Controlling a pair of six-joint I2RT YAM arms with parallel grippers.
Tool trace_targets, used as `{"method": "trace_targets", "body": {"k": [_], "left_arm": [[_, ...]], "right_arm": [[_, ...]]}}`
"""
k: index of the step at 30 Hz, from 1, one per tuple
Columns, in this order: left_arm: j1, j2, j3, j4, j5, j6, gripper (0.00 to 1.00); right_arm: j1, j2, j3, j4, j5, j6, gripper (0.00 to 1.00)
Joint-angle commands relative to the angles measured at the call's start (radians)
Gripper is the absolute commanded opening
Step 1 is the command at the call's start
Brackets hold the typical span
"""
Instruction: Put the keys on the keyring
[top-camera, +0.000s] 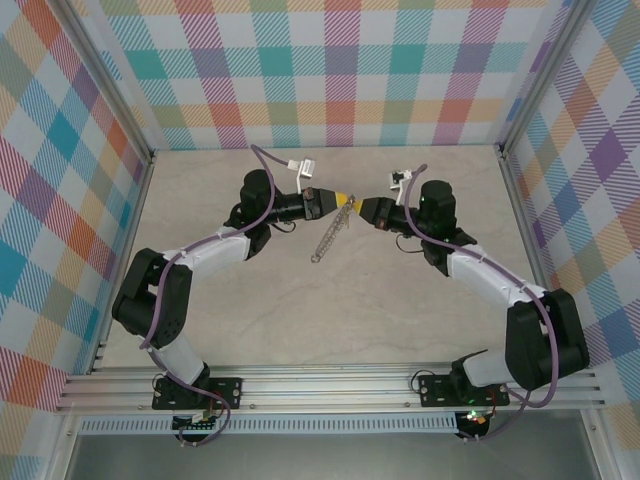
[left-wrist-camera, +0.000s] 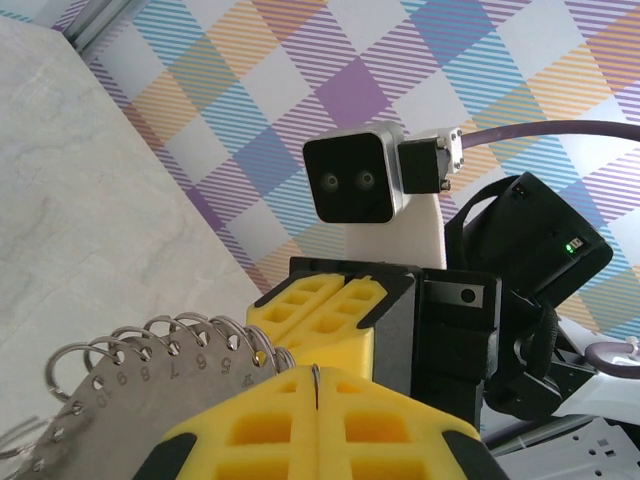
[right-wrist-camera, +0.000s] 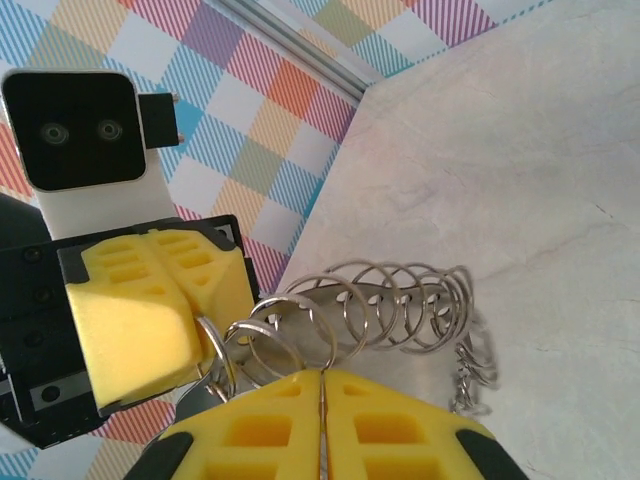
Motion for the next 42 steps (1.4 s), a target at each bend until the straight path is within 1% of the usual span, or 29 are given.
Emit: {"method": "trace_targets", "body": {"k": [1,2,3,4,5,7,10,13,15,18,20,27,29,30,32,37,42], "left_arm": [[-0.006,-0.036,-0.001,0.073,0.004,-0.008,0.00],[-0.007,-0.036,-0.001,0.074,0.004,-0.009,0.00],[-0.006,-0.036,-0.001,0.074,0.004,-0.008,0.00],[-0.007,-0.036,-0.001,0.076,0.003,-0.010,0.00],[-0.007,-0.036,-0.002,0.077,0.002,-0.010,0.00],[-0.006,-0.037,-0.002,0.076,-0.001,-0.010,0.00],[-0.006,-0.040,-0.004,0.076,-0.002,-0.010,0.00],[-0.006,-0.038,-0.003,0.080,-0.001,-0.014,0.00],[-0.007,-0.033,-0.001,0.090,0.003,-0.020,0.00],[-0.007,-0.030,0.000,0.096,0.003,-0.024,0.00],[-0.006,-0.030,-0.001,0.100,0.003,-0.028,0.00],[-0.006,-0.032,-0.004,0.101,0.003,-0.027,0.00],[-0.006,-0.031,-0.003,0.101,0.004,-0.026,0.00],[-0.006,-0.031,-0.002,0.102,0.005,-0.027,0.00],[-0.007,-0.030,-0.002,0.101,0.007,-0.026,0.00],[-0.005,-0.029,-0.002,0.099,0.009,-0.023,0.00],[-0.005,-0.031,-0.002,0.099,0.008,-0.024,0.00]], "right_arm": [[-0.010,-0.018,0.014,0.004,0.002,-0.023,0.12],[-0.014,-0.024,0.014,0.002,0.000,-0.025,0.14],[-0.016,-0.035,0.014,-0.004,-0.003,-0.025,0.19],[-0.022,-0.049,0.013,-0.011,-0.003,-0.026,0.27],[-0.026,-0.065,0.010,-0.016,-0.002,-0.025,0.30],[-0.036,-0.116,0.001,-0.027,0.005,-0.025,0.33],[-0.041,-0.185,0.004,-0.048,0.016,-0.026,0.33],[-0.041,-0.203,0.026,-0.033,-0.008,-0.007,0.29],[-0.040,-0.182,0.045,0.004,-0.050,0.018,0.25],[-0.034,-0.130,0.070,0.081,-0.112,0.066,0.22],[-0.022,-0.101,0.080,0.110,-0.126,0.082,0.21],[0.012,-0.039,0.081,0.116,-0.130,0.074,0.23],[0.014,-0.037,0.067,0.118,-0.120,0.069,0.27],[0.012,-0.038,0.062,0.113,-0.111,0.064,0.31],[0.014,-0.040,0.056,0.101,-0.101,0.052,0.35],[0.012,-0.049,0.045,0.071,-0.076,0.027,0.35],[0.012,-0.037,0.042,0.074,-0.092,0.032,0.31]]}}
